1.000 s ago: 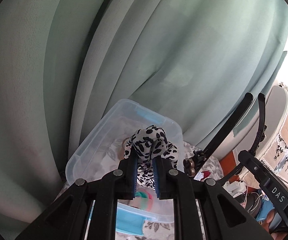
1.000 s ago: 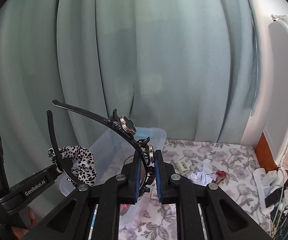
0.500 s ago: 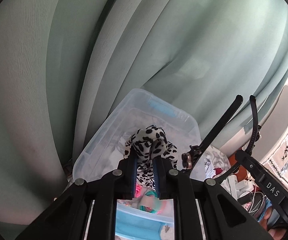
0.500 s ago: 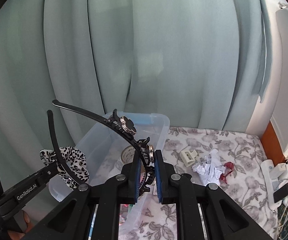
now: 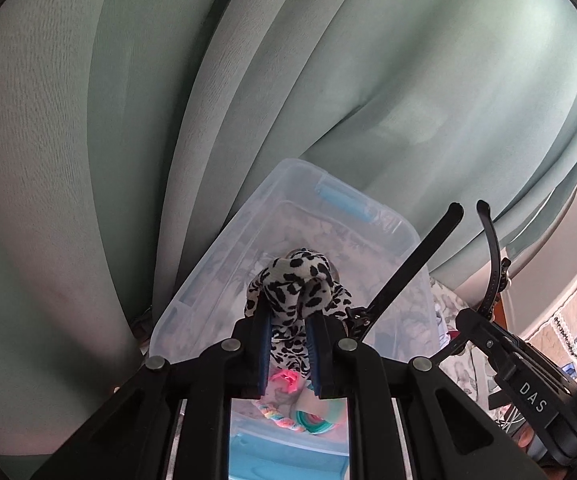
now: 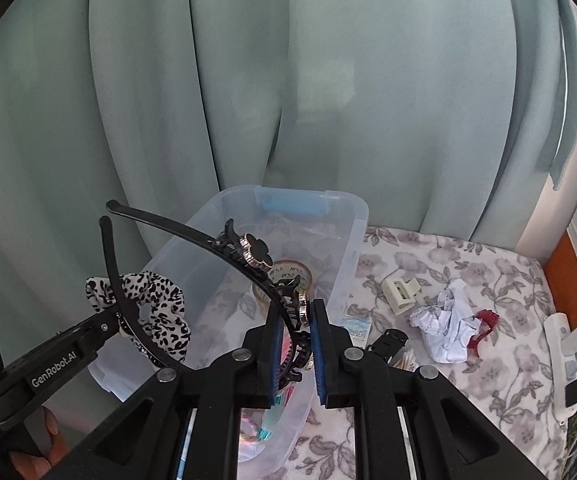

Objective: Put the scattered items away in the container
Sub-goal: 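Carry the scrunchie and headband over the clear container with both tools, then open left tool releasing scrunchie while right tool releases headband into container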

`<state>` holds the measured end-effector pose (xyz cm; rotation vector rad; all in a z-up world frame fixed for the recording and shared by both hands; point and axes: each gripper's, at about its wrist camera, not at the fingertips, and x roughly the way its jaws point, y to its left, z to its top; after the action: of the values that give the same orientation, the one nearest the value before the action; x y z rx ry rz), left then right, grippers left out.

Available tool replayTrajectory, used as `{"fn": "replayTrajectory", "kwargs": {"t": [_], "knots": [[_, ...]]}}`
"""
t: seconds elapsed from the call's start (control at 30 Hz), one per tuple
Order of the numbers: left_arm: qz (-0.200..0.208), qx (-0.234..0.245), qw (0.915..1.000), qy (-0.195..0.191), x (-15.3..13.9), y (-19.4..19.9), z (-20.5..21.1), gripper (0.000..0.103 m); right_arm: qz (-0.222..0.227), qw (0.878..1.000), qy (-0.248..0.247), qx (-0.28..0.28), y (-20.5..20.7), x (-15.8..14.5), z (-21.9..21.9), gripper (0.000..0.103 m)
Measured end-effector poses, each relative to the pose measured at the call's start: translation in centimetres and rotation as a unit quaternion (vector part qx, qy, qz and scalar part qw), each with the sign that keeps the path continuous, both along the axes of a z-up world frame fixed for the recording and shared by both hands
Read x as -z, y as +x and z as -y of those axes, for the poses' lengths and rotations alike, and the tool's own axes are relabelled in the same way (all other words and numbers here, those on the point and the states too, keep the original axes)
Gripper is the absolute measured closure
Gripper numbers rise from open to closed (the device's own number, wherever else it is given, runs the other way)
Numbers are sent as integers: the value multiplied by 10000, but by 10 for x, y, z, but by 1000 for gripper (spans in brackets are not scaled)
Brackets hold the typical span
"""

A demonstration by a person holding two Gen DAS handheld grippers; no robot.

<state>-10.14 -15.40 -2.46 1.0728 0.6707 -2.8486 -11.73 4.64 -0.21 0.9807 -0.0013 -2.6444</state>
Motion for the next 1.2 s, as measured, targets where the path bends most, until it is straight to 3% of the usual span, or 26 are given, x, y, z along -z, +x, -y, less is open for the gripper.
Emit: {"fn": "replayTrajectory", "kwargs": {"t": [0.27,0.4,0.47,0.8,1.2], "knots": [[94,-20,10000,22,1,4,1,85,126,9999,34,-38,0,0,4,85],[164,-70,9998,39,3,4,2,81,82,9999,-10,-90,2,-3,4,67],[186,-82,9998,45,3,4,2,80,33,9999,18,-109,3,-4,5,64],[98,-175,9998,71,-8,12,3,43,-62,9999,-31,-93,8,-10,3,55],[-41,16,10000,-56,-20,11,-12,28,-186,9998,-63,-19,18,-19,-2,53]]}}
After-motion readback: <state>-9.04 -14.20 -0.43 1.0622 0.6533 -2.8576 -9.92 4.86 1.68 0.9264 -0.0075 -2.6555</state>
